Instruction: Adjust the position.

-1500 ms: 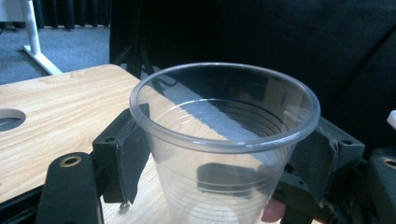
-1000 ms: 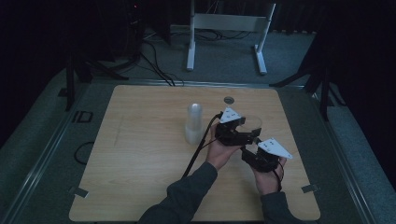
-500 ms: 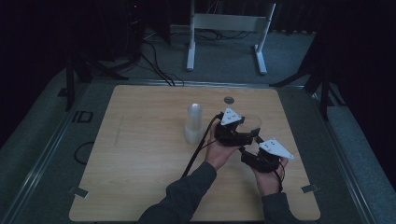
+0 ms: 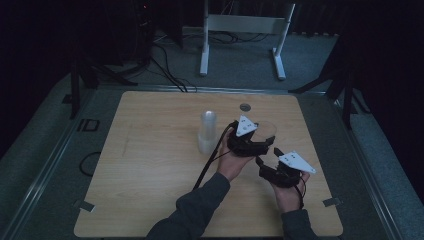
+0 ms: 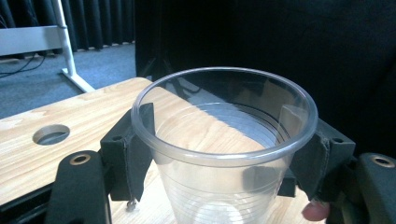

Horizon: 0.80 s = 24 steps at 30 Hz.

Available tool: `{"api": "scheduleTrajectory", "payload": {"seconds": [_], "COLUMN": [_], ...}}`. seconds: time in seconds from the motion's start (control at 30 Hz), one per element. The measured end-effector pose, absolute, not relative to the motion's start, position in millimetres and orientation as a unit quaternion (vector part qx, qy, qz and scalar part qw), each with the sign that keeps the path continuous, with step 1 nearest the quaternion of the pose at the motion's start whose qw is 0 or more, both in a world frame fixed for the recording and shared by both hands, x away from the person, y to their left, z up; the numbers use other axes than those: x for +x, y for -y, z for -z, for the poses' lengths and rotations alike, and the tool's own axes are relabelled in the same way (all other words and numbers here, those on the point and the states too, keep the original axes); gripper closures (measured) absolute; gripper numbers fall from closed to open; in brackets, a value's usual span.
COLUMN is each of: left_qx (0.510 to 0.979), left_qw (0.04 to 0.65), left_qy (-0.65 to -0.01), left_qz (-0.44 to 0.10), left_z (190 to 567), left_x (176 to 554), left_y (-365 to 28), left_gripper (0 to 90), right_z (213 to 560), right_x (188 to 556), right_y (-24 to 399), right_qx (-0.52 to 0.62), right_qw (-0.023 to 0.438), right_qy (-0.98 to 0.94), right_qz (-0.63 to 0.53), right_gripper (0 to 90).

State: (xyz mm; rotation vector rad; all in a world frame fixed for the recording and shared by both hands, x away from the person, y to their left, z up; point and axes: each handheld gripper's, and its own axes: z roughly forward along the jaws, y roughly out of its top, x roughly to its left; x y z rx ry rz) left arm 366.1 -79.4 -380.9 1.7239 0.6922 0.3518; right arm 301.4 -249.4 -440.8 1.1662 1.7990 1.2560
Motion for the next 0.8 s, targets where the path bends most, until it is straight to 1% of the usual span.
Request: {"api": "scheduleTrajectory", "payload": {"seconds": [0.27,0.8], "left_qx": [0.739,0.737], "left_qw": [0.578,0.574], "left_qy": [-0.307,-0.307], "left_qz": [-0.161,-0.183], "left_z": [385.8,388.9], "left_x": [368.6,365.3], "left_y": [72.5,63.8], "left_gripper": [29.1,29.0], "right_z": [447.4,450.3], "right_x": [299.1,299.1], "right_y": [254.3,262.2], "right_qx": [0.451,0.466], "right_qw": [0.321,0.324], "right_qy": [-0.682,-0.673], "right_qz": [-0.477,-0.474], "right_gripper": [26.4,26.5]}}
